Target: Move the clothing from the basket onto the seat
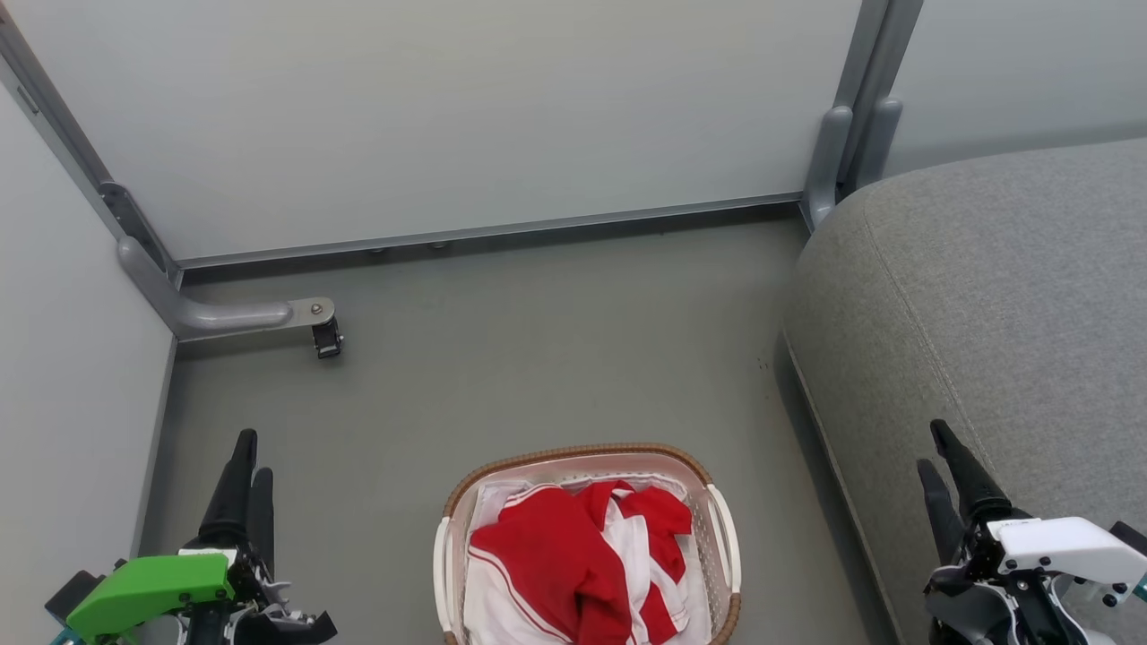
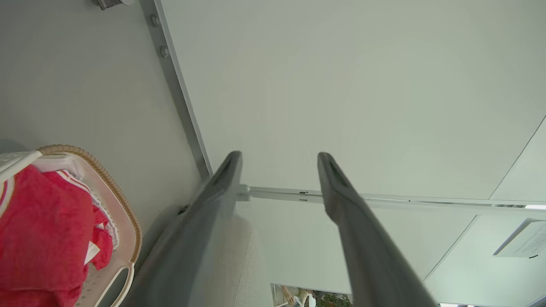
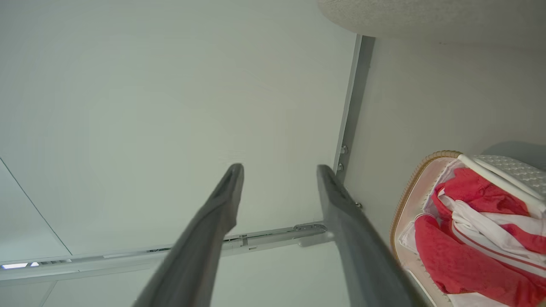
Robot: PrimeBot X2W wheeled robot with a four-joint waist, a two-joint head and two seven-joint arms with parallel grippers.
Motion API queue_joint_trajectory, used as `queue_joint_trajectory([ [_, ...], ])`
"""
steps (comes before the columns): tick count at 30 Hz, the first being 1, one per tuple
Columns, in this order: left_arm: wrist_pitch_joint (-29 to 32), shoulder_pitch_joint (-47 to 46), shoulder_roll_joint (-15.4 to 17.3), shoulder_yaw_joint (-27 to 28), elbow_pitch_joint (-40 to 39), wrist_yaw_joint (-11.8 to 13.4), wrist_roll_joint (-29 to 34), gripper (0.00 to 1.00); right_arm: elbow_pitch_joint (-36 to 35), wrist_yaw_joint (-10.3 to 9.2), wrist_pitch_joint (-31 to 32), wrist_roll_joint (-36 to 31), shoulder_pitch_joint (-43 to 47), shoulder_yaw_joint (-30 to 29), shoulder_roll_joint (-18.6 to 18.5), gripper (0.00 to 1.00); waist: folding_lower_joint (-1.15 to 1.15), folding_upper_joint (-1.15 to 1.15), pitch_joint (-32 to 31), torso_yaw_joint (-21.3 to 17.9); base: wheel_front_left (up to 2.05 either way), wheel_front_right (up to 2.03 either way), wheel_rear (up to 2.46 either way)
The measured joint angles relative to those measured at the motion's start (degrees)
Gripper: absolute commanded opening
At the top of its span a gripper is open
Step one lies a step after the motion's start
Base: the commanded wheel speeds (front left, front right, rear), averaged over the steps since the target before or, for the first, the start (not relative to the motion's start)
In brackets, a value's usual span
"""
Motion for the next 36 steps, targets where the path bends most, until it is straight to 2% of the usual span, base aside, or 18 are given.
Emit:
queue_joint_trajectory([
  [4, -1.23, 0.07, 0.00, -0.43, 0.37, 0.09, 1.45, 1.00, -0.20, 0.00, -0.51, -0.57, 0.09, 0.07, -0.51, 1.00, 0.00, 0.00, 0.06, 0.00, 0.00, 0.00, 0.00],
  [9, -2.59, -0.10, 0.00, -0.69, 0.42, 0.09, 6.87, 1.00, -0.63, 0.00, -2.38, -3.30, 0.02, 1.63, -2.46, 1.00, 0.00, 0.00, 0.17, -0.01, 0.00, 0.00, 0.00],
  [24, -6.38, -0.94, 0.31, -4.57, 0.24, 0.52, 28.27, 1.00, -1.14, 0.00, -6.42, -19.20, -2.26, 5.52, -6.71, 1.00, 0.00, 0.00, 0.79, 0.02, 0.00, 0.00, 0.00],
  [36, -8.88, -1.61, 1.94, -8.73, 0.63, 2.54, 39.89, 1.00, -0.76, 0.01, -8.95, -29.72, -3.53, 9.84, -9.21, 1.00, 0.00, 0.00, 1.21, 0.11, 0.00, 0.00, 0.00],
])
